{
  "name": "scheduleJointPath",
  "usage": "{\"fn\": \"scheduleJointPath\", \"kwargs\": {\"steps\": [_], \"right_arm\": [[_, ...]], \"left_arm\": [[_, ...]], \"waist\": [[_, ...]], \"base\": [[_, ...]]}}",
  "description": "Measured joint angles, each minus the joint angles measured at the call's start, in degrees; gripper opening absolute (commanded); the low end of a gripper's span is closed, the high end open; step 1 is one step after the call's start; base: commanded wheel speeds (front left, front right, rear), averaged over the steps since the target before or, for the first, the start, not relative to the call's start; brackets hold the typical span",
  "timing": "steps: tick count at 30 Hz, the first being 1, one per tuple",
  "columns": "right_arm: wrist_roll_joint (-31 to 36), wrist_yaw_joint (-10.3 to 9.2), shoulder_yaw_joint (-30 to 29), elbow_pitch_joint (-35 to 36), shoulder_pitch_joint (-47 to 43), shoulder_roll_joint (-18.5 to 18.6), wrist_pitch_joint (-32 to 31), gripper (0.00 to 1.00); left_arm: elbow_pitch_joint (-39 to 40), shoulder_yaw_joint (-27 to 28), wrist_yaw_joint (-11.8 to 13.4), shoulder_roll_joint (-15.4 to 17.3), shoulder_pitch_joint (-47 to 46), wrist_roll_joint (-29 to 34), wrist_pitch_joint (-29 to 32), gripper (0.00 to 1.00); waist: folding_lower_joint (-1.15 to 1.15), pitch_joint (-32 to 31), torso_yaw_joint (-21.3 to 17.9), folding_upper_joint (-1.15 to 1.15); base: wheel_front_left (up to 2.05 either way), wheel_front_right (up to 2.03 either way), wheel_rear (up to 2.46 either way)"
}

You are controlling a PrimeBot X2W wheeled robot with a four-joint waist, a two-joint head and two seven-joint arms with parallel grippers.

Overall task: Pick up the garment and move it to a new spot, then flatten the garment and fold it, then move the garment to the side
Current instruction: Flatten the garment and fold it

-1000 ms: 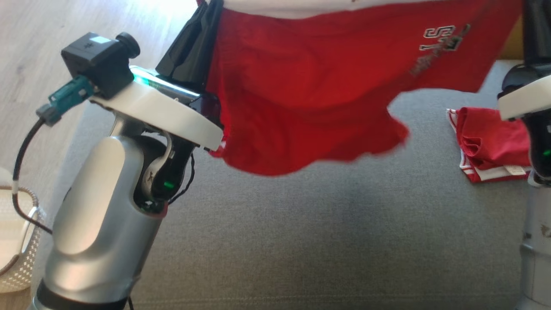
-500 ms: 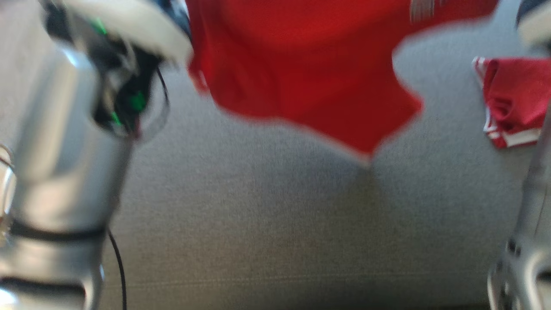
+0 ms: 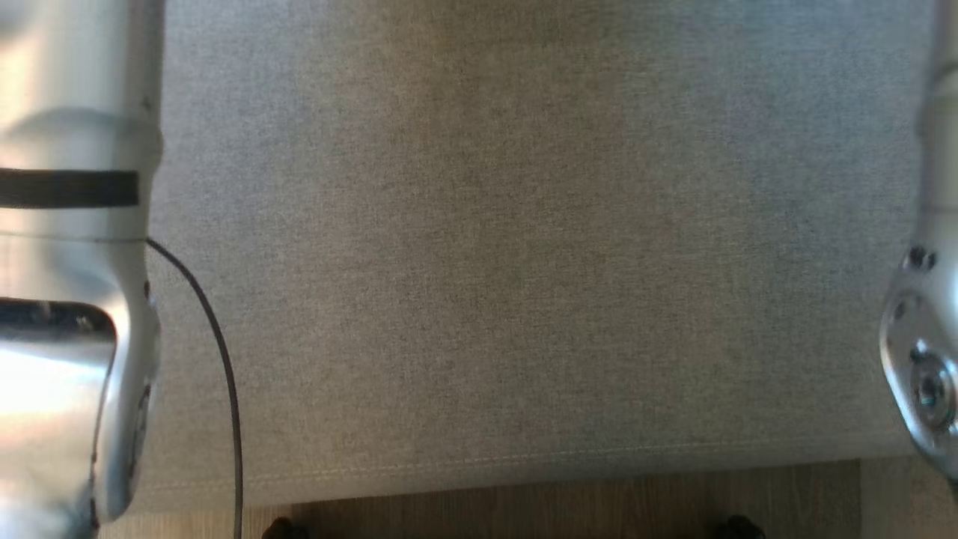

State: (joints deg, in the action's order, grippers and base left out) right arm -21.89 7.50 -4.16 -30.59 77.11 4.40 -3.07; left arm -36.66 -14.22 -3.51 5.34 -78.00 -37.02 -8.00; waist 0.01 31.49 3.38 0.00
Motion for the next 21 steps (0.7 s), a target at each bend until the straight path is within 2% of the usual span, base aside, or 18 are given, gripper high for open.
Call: {"fn": "scheduleJointPath", "kwargs": {"steps": [4, 8, 14, 21], "right_arm": [[-3.30, 0.00, 4.66, -5.47, -4.49, 1.47, 2.87, 0.00], [-7.82, 0.00, 7.97, -9.78, -12.43, 4.46, 5.21, 0.00], [-12.40, 0.00, 14.21, -13.13, -19.52, 5.81, 5.60, 0.00], [-13.85, 0.00, 21.94, -16.37, -25.41, 11.12, 4.83, 0.00]], "left_arm": [[-5.55, -3.26, -2.38, -0.07, 2.07, 2.15, -3.88, 0.00], [-9.56, -9.56, -3.56, -0.15, 7.84, 4.75, -5.72, 0.00], [-11.65, -17.18, -3.63, 0.73, 17.48, 5.75, -6.22, 0.00], [-12.43, -24.83, -3.65, 2.94, 25.79, 4.99, -6.22, 0.00]], "waist": [[0.00, 0.97, 0.45, 0.00], [0.00, -0.50, 1.29, 0.00], [0.00, -4.10, 1.68, 0.00], [-0.01, -9.91, 2.42, 0.01]], "base": [[0.00, 0.00, 0.00], [0.00, 0.00, 0.00], [0.00, 0.00, 0.00], [0.00, 0.00, 0.00]]}}
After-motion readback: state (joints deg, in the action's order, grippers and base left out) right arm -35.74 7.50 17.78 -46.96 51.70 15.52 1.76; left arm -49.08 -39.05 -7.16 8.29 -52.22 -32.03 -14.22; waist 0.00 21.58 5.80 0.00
